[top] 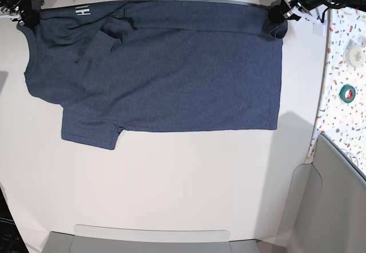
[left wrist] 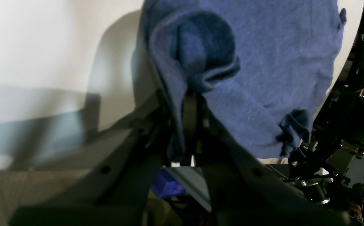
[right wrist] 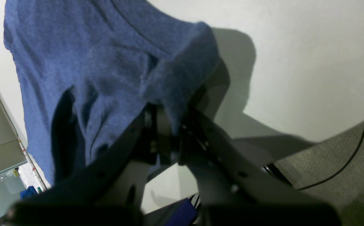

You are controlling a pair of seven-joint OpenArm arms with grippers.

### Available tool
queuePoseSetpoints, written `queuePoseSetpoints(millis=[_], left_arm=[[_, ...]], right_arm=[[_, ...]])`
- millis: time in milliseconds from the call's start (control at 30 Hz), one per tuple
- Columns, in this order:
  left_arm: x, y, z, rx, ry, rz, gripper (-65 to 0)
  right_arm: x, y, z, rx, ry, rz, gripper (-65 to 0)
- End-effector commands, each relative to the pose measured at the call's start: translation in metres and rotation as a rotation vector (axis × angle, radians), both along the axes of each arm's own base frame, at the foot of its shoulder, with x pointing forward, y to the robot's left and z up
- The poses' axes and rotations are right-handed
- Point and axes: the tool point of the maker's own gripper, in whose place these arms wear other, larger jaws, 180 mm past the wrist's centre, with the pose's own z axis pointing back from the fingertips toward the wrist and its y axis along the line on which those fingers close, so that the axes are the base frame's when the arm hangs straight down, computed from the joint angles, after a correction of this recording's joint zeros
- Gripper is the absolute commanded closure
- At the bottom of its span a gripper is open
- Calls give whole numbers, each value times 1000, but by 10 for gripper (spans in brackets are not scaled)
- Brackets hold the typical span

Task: Layout the t-shirt on the table in an organized manner, then fold the t-shirt properly
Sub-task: 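Drag the shirt edge with both grippers away from the hem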

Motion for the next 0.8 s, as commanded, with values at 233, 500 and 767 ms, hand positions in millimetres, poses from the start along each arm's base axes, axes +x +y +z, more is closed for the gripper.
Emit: queuePoseSetpoints(millis=[233,500,767], left_arm=[[1,-2,4,-6,-19,12,-79],[-9,-5,1,-14,5,23,-261],[-25,22,4,37,26,90,-247]], right_arm=[[-2,-9,13,-51,-6,16,-41],[-11,-9,25,-105,9,44,-294],[-33,-15,30,-145,76,76,-313]])
